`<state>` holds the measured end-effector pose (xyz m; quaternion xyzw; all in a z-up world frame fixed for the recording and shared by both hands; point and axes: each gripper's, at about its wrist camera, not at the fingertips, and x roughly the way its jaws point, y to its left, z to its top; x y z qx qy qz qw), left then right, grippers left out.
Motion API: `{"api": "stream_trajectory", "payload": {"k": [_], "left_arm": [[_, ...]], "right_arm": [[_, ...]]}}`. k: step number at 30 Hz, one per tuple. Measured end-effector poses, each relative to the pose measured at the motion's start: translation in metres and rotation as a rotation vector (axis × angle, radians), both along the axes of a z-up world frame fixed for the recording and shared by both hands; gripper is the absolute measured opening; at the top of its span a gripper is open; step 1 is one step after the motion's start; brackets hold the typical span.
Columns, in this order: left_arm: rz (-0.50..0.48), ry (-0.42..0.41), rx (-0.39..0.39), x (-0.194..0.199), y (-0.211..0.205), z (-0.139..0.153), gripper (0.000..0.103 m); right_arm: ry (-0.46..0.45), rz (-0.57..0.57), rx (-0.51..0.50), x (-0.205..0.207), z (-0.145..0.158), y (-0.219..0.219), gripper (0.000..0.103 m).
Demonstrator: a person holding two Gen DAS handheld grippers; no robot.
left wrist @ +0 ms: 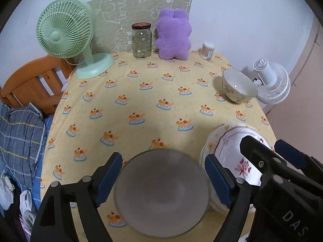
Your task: Organize plates and bowls
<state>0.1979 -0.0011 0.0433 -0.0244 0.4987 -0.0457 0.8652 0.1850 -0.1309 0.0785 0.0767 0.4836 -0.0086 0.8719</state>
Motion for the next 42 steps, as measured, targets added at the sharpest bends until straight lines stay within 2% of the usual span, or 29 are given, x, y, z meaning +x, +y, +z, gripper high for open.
{"api": "stream_trajectory", "payload": {"k": [4,12,22,28,32,40,42], "left_arm": [[0.026,0.001,-0.019,0.014,-0.022,0.003,0.085],[0.089,-0.008,0.028,0.046,-0.069,0.008,0.085],[0.118,-0.03,0.076,0.097,-0.133,-0.007,0.084],[0.106,-0.047,0.107,0.13,-0.165,-0.017,0.08],[0.121,-0.052,0.101,0.152,-0.179,-0.031,0.08],[0.139,-0.045,0.126,0.187,-0.193,-0.051,0.079],[0.139,-0.05,0.123,0.195,-0.196,-0.057,0.075]], "right_arm": [[-0.024,0.042,0.021,0.018,0.001,-0.022,0.074],[-0.017,0.111,0.018,0.062,-0.001,-0.069,0.074],[-0.004,0.166,0.034,0.115,-0.017,-0.128,0.074],[-0.01,0.157,0.031,0.149,-0.031,-0.157,0.074],[-0.01,0.12,-0.033,0.173,-0.043,-0.169,0.074],[0.002,0.125,0.003,0.21,-0.069,-0.182,0.074],[0.004,0.112,0.005,0.219,-0.074,-0.183,0.074]]}}
